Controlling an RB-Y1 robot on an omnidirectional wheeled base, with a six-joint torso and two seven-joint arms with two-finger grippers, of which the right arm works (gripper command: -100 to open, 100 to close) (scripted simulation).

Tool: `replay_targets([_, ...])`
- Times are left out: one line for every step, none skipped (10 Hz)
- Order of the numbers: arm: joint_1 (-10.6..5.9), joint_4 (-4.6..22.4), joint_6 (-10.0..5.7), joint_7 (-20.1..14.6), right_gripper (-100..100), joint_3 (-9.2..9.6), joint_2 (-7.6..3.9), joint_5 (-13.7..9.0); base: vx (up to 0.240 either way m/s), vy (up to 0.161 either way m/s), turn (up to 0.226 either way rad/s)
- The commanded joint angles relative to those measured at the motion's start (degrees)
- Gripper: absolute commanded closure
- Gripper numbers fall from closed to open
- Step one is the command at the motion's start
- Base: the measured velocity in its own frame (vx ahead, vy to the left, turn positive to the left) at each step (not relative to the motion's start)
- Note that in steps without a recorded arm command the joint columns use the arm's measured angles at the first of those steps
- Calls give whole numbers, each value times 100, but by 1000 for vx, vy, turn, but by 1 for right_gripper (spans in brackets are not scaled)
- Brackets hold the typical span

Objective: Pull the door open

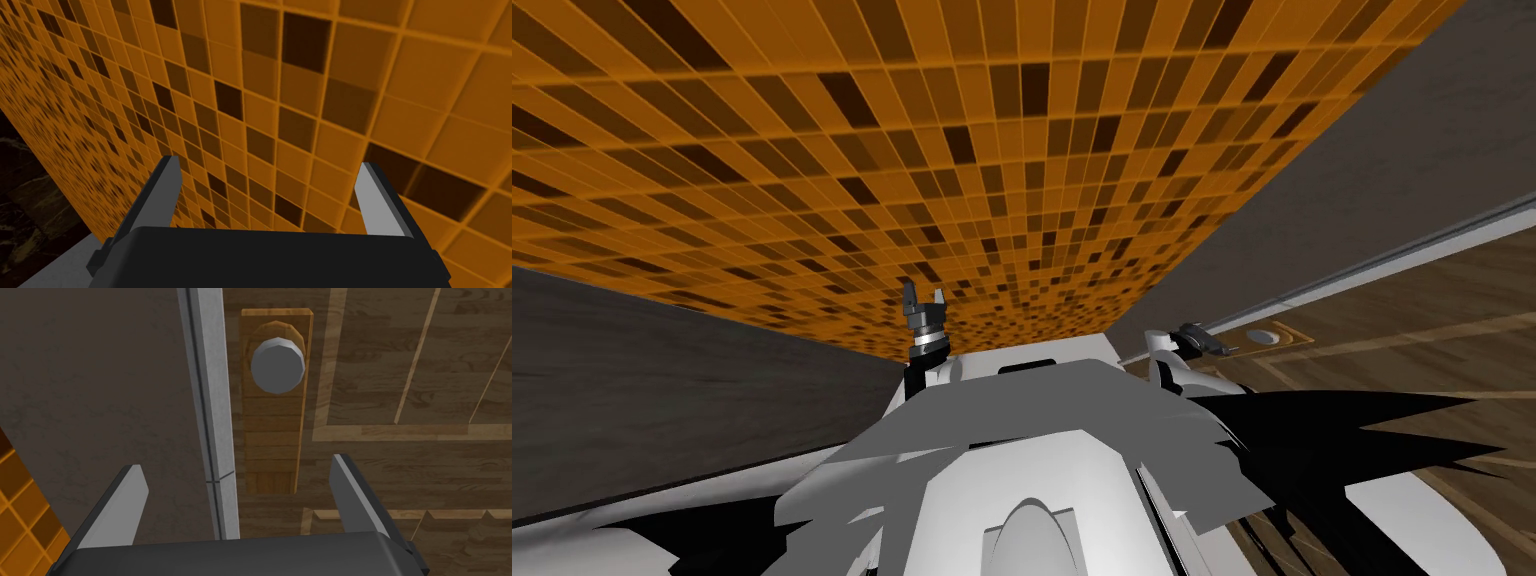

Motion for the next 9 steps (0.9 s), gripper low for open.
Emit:
replay_targets([165, -93, 44, -35, -100, -45, 16, -29, -12, 81, 157])
replay_targets([296, -33, 78, -170, -100, -58, -36, -26, 18, 92, 260])
replay_targets([407, 16, 106, -287, -100, -71, -80, -25, 24, 89, 286])
replay_targets([446, 33, 115, -327, -100, -76, -95, -26, 24, 51, 81])
replay_targets([525, 67, 135, -412, -100, -86, -127, -27, 29, 23, 82])
replay_targets([607, 102, 154, -499, -100, -97, -160, -30, 34, 3, 132])
replay_targets([689, 136, 173, -587, -100, -109, -193, -33, 33, -13, 127])
replay_targets([772, 170, 192, -676, -100, -122, -227, -39, 29, -40, 99])
replay_targets([854, 203, 210, -765, -100, -135, -260, -45, 24, -61, 78])
